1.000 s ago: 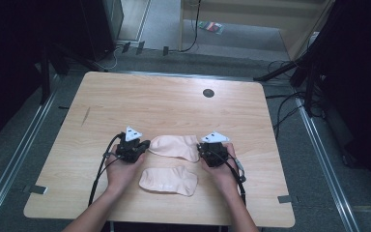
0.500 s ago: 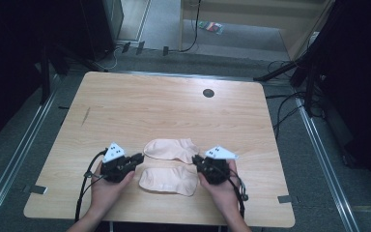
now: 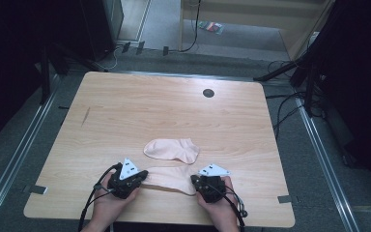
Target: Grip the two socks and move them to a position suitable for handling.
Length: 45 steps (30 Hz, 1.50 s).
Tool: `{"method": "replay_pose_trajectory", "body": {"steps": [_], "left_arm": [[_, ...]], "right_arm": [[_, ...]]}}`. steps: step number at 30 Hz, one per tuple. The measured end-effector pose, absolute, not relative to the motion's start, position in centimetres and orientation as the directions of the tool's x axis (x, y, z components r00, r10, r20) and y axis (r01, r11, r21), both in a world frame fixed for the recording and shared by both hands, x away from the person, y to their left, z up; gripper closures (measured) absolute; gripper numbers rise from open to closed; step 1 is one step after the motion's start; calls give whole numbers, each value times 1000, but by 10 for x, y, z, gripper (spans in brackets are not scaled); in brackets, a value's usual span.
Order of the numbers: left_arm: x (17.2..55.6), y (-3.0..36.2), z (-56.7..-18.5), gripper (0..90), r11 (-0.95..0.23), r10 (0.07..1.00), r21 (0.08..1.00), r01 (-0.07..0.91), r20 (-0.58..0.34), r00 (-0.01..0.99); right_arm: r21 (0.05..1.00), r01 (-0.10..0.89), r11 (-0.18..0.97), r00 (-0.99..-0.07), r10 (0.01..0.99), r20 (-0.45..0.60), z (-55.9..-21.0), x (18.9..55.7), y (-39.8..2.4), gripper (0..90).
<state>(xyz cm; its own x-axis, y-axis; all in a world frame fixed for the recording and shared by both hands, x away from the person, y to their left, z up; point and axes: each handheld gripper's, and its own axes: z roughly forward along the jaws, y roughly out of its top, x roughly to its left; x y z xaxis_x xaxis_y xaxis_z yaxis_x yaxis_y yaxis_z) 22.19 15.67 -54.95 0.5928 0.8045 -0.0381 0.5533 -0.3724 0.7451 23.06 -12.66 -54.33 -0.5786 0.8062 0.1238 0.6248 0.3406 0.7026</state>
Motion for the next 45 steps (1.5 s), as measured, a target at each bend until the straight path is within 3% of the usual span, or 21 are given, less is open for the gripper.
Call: {"method": "replay_pose_trajectory", "body": {"steps": [2, 6, 10, 16, 19, 25, 28, 36, 40, 45], "left_arm": [[221, 155, -549, 900, -375, 804, 749, 547, -31, 594], [224, 164, -543, 725, -278, 796, 795, 539, -124, 593], [246, 180, -531, 649, -153, 834, 826, 542, -186, 519], [294, 196, -536, 650, -17, 887, 788, 615, -271, 373], [308, 190, -540, 631, -30, 881, 764, 645, -284, 378], [321, 165, -545, 601, -152, 887, 745, 650, -187, 422], [322, 159, -548, 632, -167, 894, 741, 650, -164, 417], [318, 148, -548, 882, -252, 890, 748, 614, -70, 451], [317, 148, -548, 900, -255, 887, 749, 611, -69, 456], [313, 152, -539, 900, -235, 883, 774, 588, -84, 462]], "right_arm": [[703, 628, 334, -576, 807, 130, -543, 231, -127, 900], [735, 628, 255, -572, 791, 215, -532, 233, -131, 830], [791, 577, 204, -536, 825, 178, -508, 252, -139, 794], [772, 602, 204, -473, 870, 139, -510, 298, -134, 708], [764, 618, 186, -447, 883, 147, -520, 313, -131, 656], [733, 659, 167, -406, 900, 160, -536, 326, -126, 562], [730, 661, 172, -403, 902, 152, -538, 327, -125, 571], [729, 648, 220, -428, 897, 110, -543, 326, -119, 665], [732, 635, 246, -449, 889, 91, -544, 322, -117, 833], [748, 612, 255, -466, 881, 81, -540, 319, -116, 871]]}}
